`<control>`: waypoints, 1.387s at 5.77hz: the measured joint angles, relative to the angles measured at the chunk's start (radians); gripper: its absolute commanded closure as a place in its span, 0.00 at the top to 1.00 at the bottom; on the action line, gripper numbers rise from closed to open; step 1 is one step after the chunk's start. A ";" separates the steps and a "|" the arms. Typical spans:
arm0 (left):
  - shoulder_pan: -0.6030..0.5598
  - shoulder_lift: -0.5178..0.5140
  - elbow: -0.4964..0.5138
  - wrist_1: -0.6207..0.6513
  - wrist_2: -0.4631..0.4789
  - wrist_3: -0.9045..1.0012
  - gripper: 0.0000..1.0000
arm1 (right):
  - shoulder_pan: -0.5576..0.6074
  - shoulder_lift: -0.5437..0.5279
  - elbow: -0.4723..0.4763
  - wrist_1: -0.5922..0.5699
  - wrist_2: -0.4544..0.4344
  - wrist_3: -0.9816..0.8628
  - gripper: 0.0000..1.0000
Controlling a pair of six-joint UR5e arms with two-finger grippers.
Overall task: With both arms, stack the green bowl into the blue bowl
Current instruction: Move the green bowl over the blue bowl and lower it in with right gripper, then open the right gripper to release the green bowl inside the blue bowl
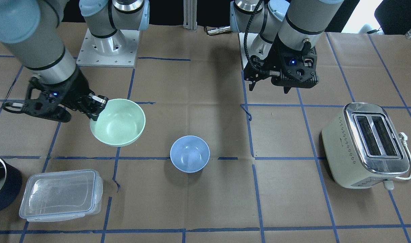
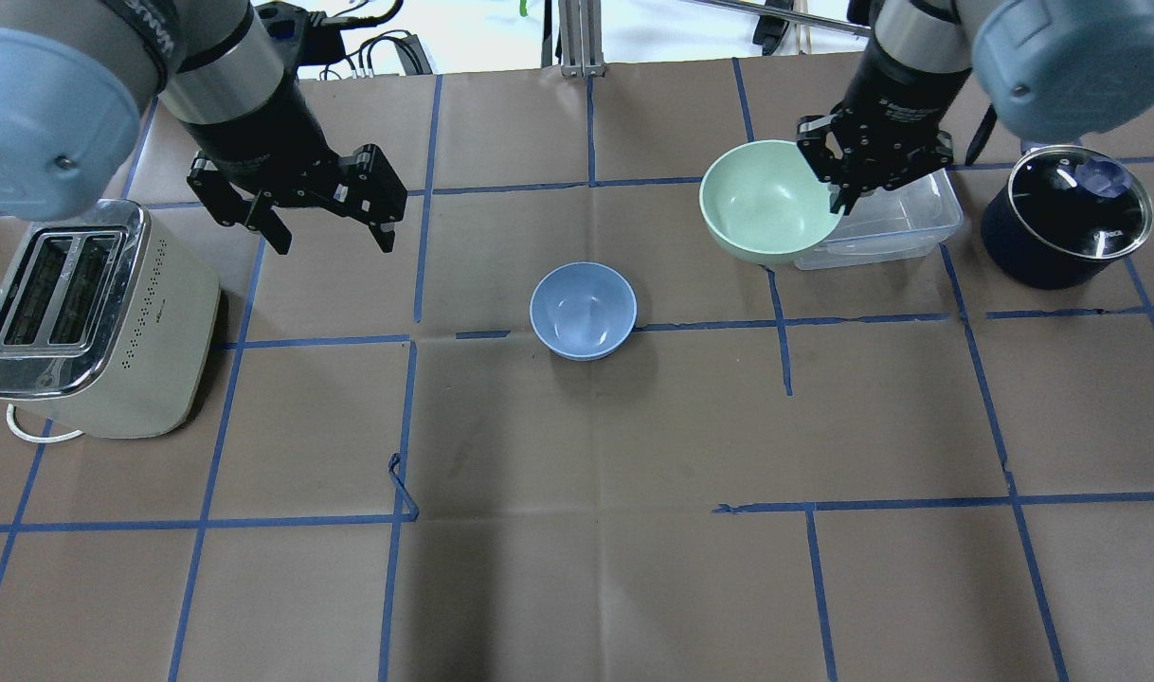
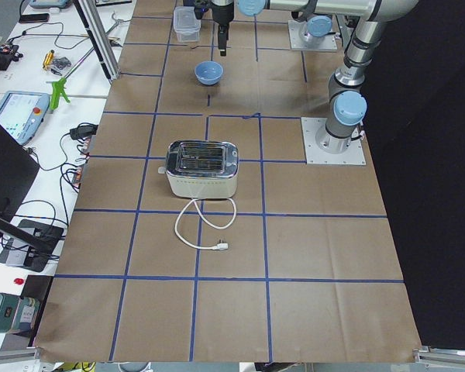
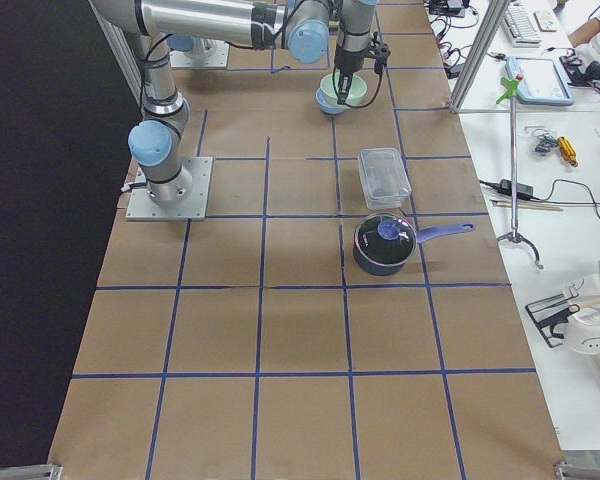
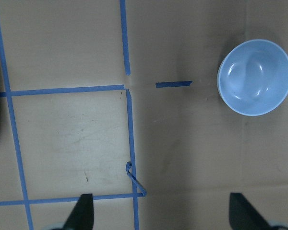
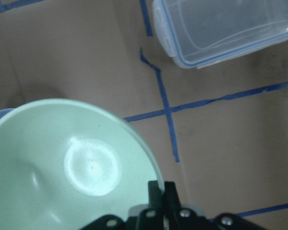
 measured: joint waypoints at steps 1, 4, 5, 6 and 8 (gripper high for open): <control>0.012 -0.021 0.025 -0.004 -0.005 0.008 0.99 | 0.102 0.024 0.000 -0.037 0.001 0.145 0.08; 0.012 -0.028 0.027 -0.010 0.008 0.010 0.99 | 0.248 0.150 -0.001 -0.197 0.003 0.341 0.08; 0.012 -0.026 0.025 -0.010 0.009 0.010 0.99 | 0.254 0.188 0.001 -0.226 0.003 0.348 0.08; 0.012 -0.021 0.023 -0.010 0.009 0.010 0.99 | 0.255 0.226 0.009 -0.251 0.003 0.348 0.08; 0.012 -0.013 0.019 -0.010 0.009 0.010 0.99 | 0.256 0.272 0.048 -0.308 0.003 0.346 0.09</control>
